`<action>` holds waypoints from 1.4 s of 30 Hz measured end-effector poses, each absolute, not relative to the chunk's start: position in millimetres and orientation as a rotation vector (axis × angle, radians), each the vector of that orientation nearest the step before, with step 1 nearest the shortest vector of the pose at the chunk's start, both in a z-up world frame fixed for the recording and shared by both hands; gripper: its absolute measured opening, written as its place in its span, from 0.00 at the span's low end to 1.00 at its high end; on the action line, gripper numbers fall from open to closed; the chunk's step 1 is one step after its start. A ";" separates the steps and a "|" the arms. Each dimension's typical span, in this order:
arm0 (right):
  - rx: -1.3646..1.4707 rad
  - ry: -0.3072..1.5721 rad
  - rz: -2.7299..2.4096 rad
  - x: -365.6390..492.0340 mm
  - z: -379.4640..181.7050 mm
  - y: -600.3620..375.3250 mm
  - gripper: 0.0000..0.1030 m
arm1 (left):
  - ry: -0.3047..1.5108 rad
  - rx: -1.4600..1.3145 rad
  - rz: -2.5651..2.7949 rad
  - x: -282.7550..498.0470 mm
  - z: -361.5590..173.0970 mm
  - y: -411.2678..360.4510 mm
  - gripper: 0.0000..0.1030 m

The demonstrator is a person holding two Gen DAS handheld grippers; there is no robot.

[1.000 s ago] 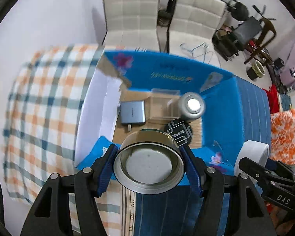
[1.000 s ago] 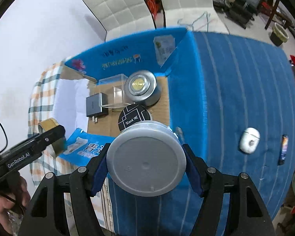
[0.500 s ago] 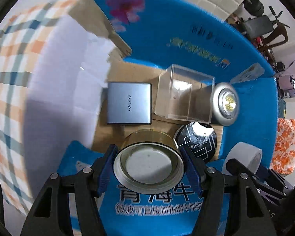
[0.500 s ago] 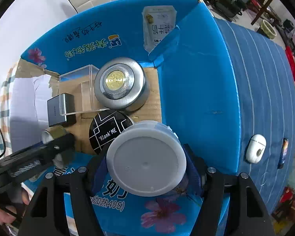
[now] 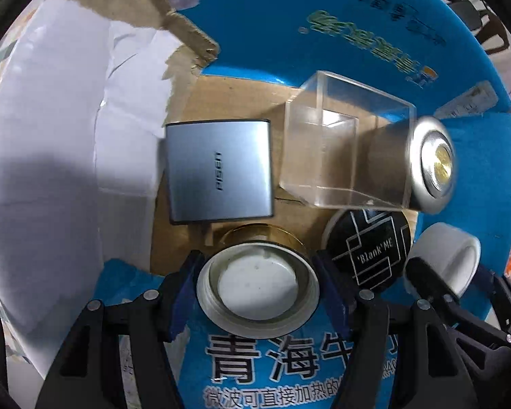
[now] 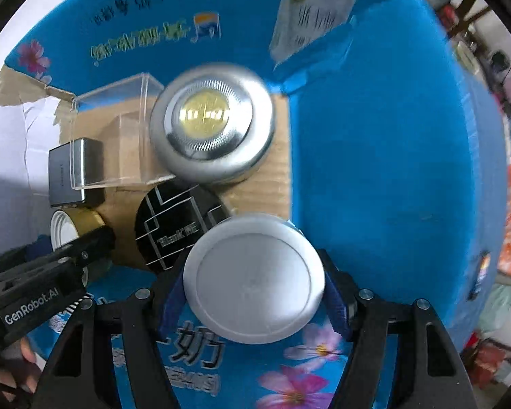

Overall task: Organize rigid objects
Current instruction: 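Lower both objects into the box beside the black tin and open both grippers, then lift both grippers out of the box toward the earbud case and can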

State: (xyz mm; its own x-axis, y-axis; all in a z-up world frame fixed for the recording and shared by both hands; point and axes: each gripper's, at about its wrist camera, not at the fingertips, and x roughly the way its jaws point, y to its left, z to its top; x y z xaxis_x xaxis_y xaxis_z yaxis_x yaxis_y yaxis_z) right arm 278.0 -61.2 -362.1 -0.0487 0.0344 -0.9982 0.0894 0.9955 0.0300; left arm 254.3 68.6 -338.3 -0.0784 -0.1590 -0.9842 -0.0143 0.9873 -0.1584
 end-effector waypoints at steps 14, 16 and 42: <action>0.132 1.623 -0.038 268.3 -371.1 -60.6 0.70 | 1.694 -0.156 -0.143 237.6 -347.5 92.4 0.61; 0.126 1.625 -0.036 265.9 -370.8 -59.4 0.70 | 1.690 -0.098 -0.139 234.6 -342.3 87.2 0.61; 0.118 1.543 0.028 233.7 -288.9 -64.1 0.96 | 1.563 -0.022 -0.075 231.9 -275.3 109.1 1.00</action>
State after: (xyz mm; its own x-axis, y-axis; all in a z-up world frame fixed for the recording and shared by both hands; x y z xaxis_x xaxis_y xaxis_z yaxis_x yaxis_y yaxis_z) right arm 233.7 -64.1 -288.9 0.0288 0.0925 -0.9953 0.0565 0.9940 0.0941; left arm 231.9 109.1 -275.3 0.0063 -0.0617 -0.9981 0.0340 0.9975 -0.0615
